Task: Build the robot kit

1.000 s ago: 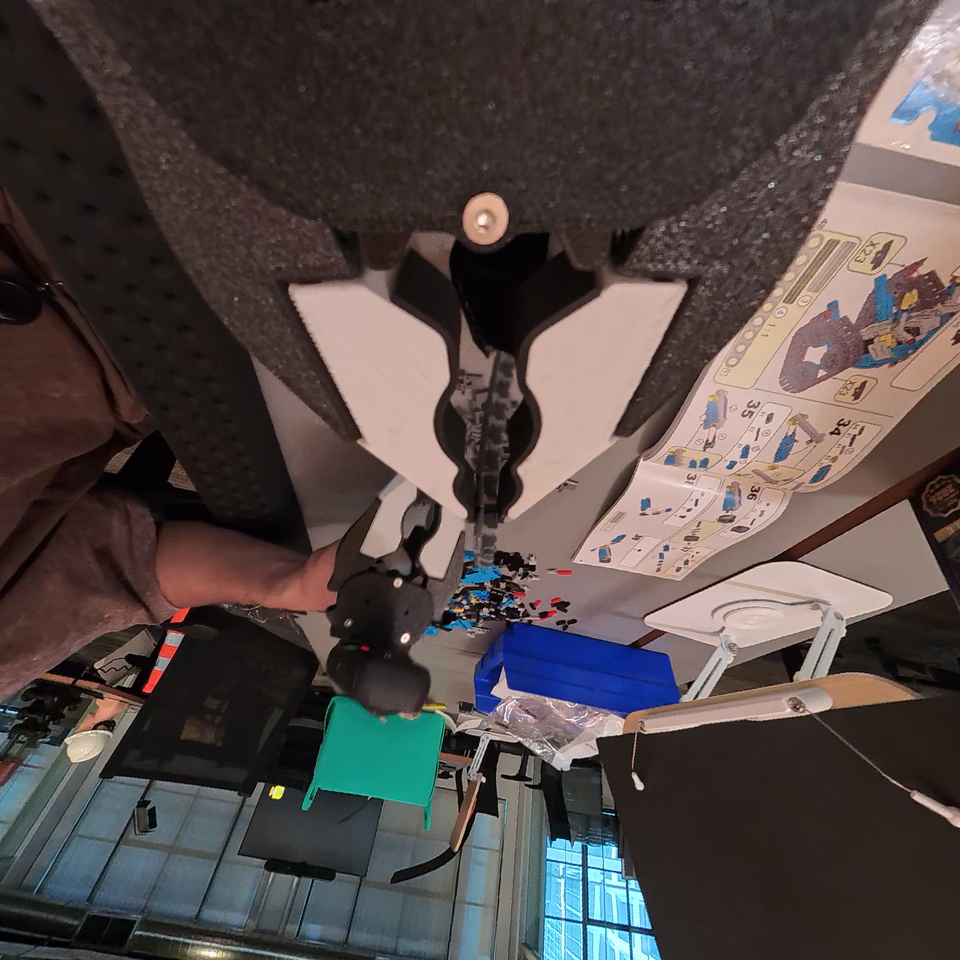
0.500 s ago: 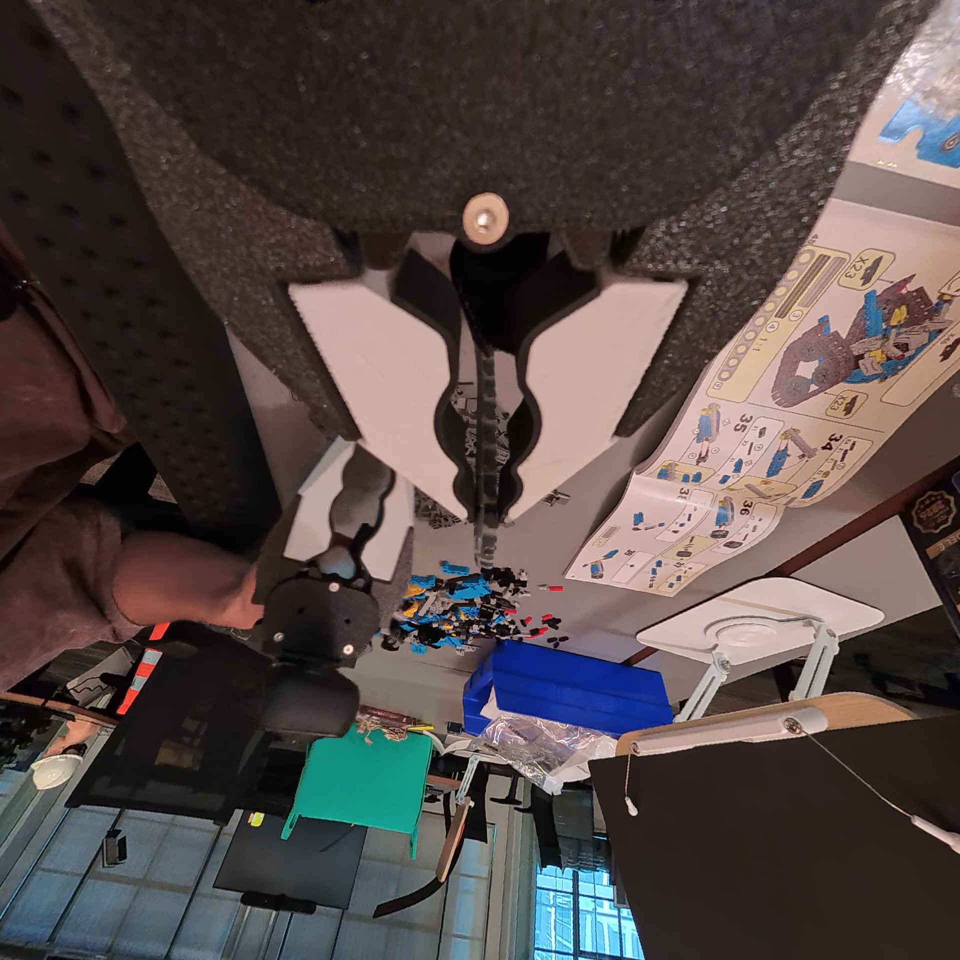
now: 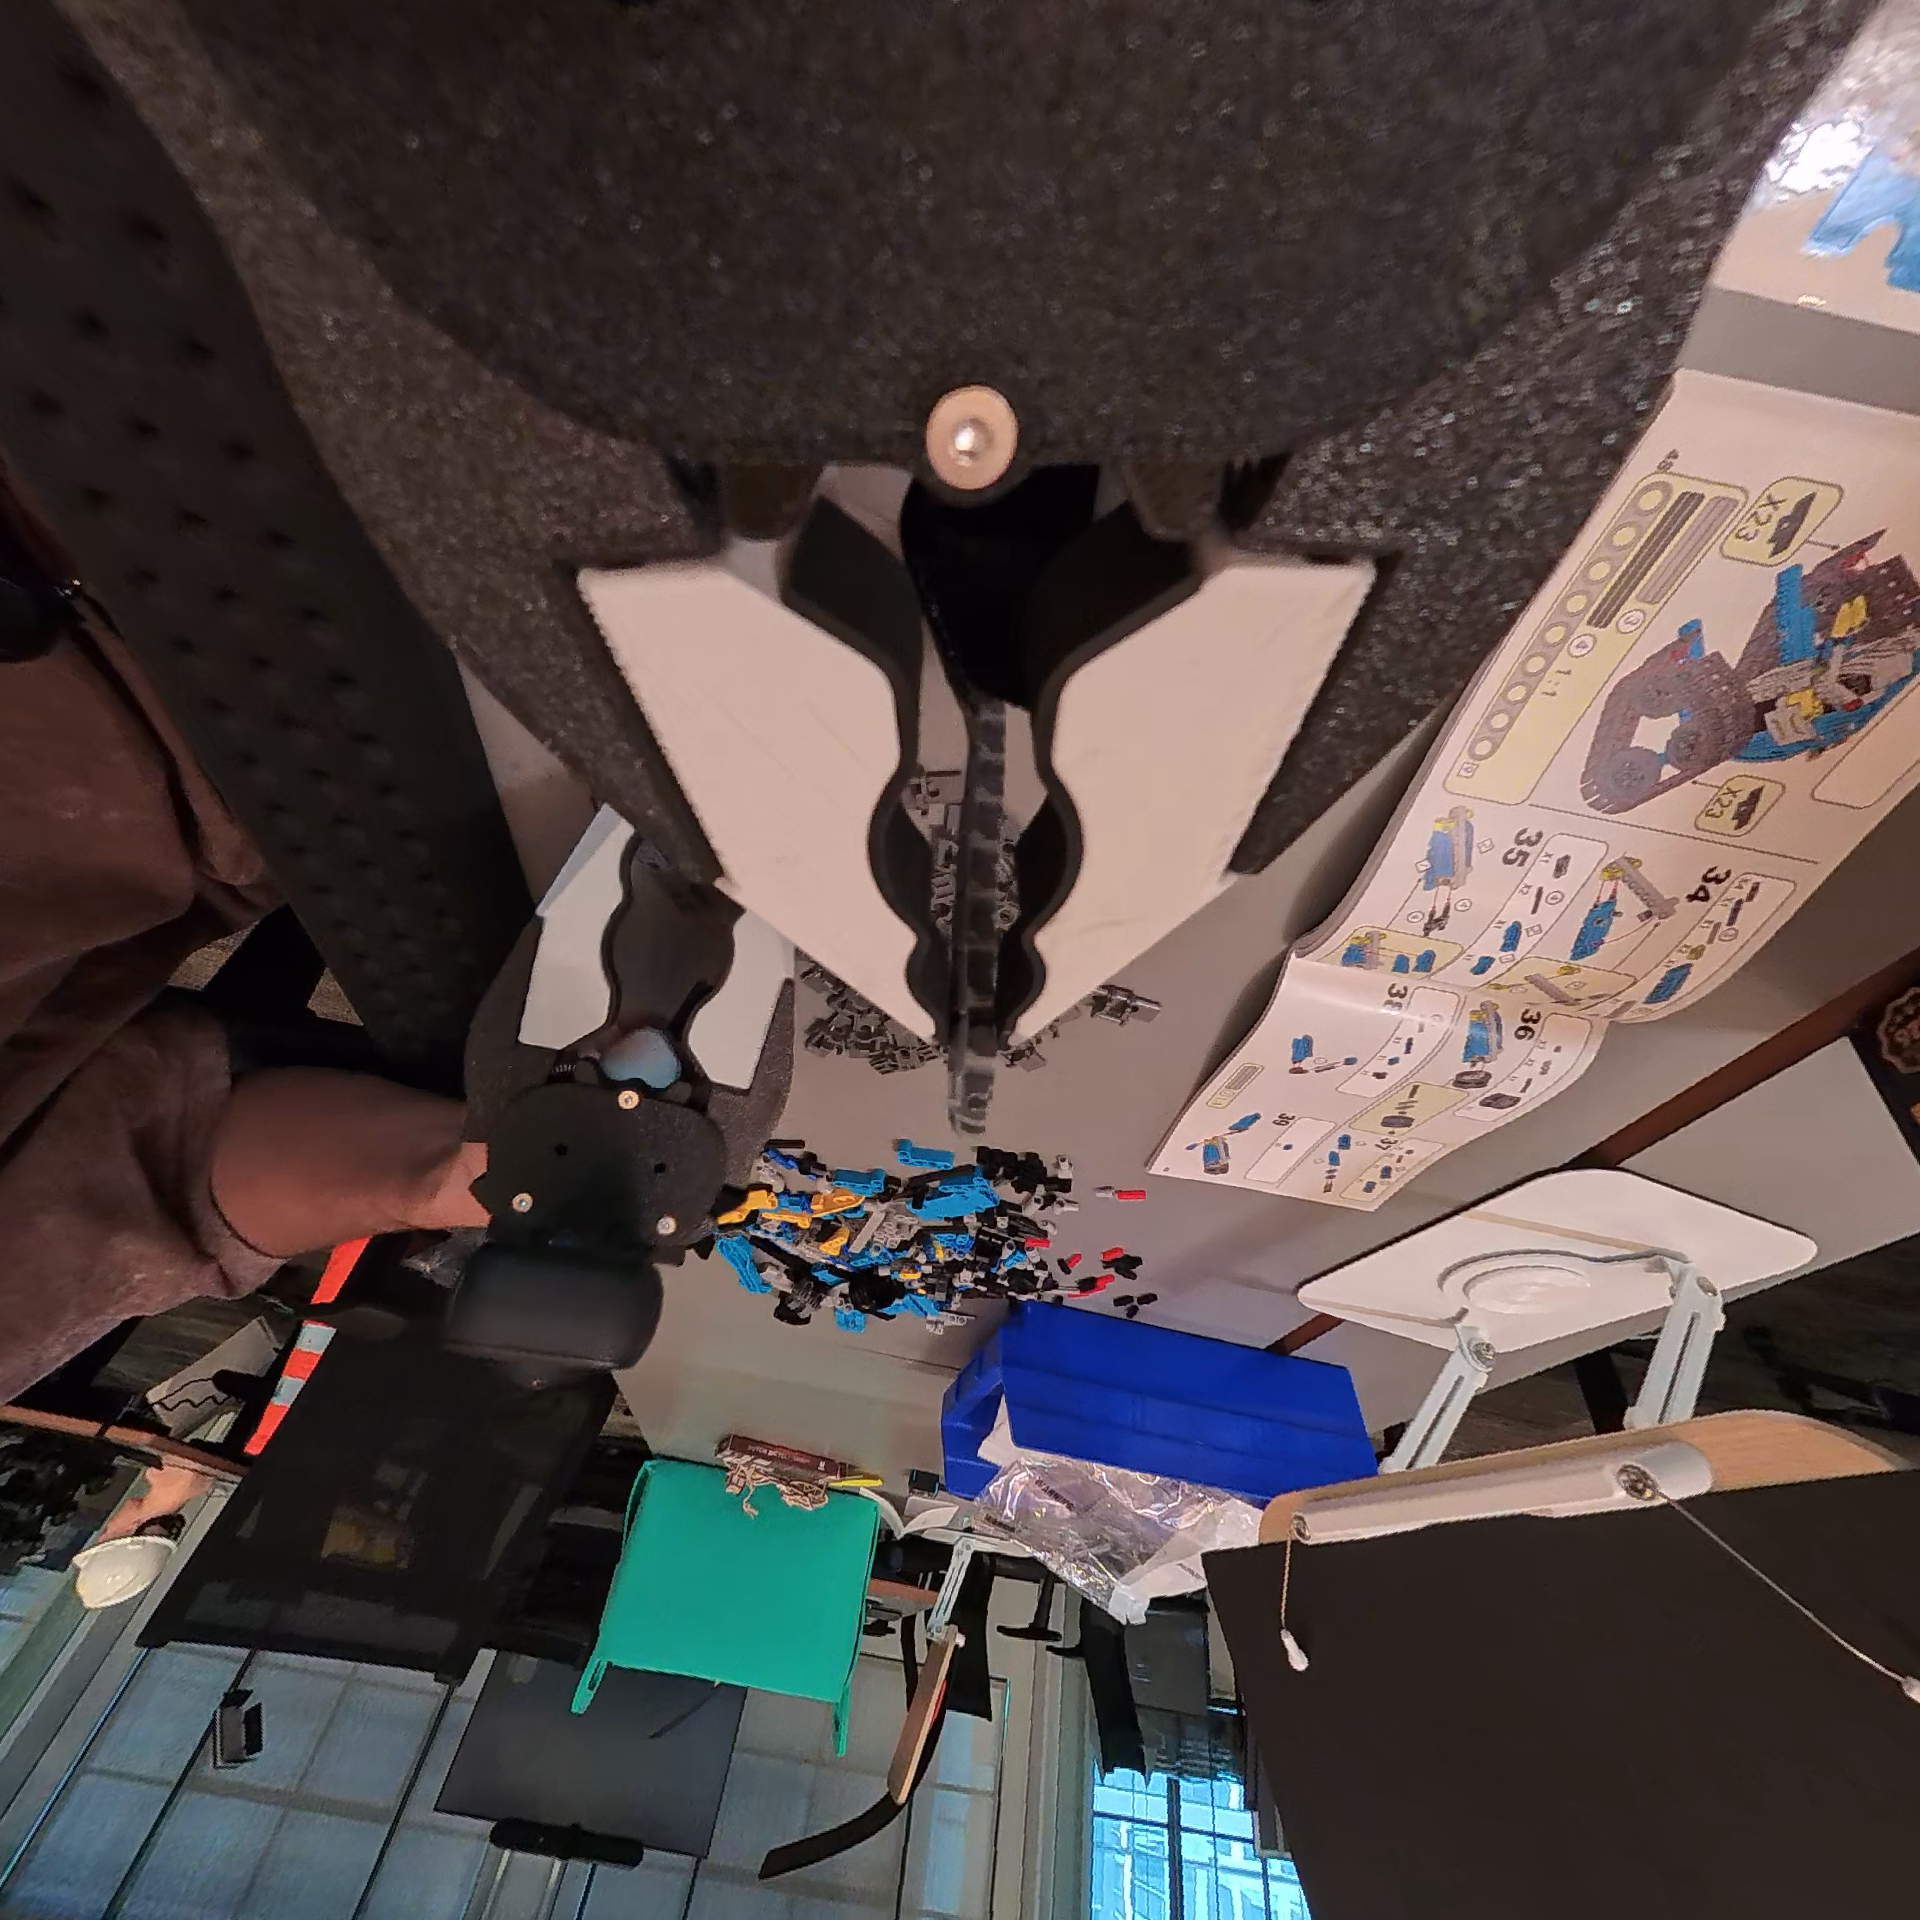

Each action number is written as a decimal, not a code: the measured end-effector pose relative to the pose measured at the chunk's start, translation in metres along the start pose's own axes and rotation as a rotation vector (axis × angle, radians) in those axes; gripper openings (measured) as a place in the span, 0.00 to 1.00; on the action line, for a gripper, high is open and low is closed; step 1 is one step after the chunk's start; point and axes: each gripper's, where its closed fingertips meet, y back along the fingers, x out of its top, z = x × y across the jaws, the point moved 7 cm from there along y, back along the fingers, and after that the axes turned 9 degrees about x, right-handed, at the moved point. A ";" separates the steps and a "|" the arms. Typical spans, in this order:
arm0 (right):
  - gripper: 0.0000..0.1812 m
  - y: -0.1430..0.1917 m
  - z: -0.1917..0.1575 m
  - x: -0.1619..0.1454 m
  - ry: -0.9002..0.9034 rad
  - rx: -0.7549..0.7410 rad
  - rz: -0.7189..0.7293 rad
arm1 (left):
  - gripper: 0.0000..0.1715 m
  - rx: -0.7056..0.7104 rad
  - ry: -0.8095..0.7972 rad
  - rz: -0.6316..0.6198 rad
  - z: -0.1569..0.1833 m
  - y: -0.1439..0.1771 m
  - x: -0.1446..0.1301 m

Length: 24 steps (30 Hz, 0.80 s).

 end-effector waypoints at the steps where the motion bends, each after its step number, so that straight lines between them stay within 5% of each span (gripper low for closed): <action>1: 0.22 0.000 0.001 0.000 -0.004 -0.004 0.002 | 0.04 -0.001 0.001 -0.002 0.000 0.000 0.000; 24: 0.06 0.001 0.004 -0.003 -0.083 -0.033 -0.011 | 0.04 -0.035 0.003 -0.008 0.004 -0.002 -0.001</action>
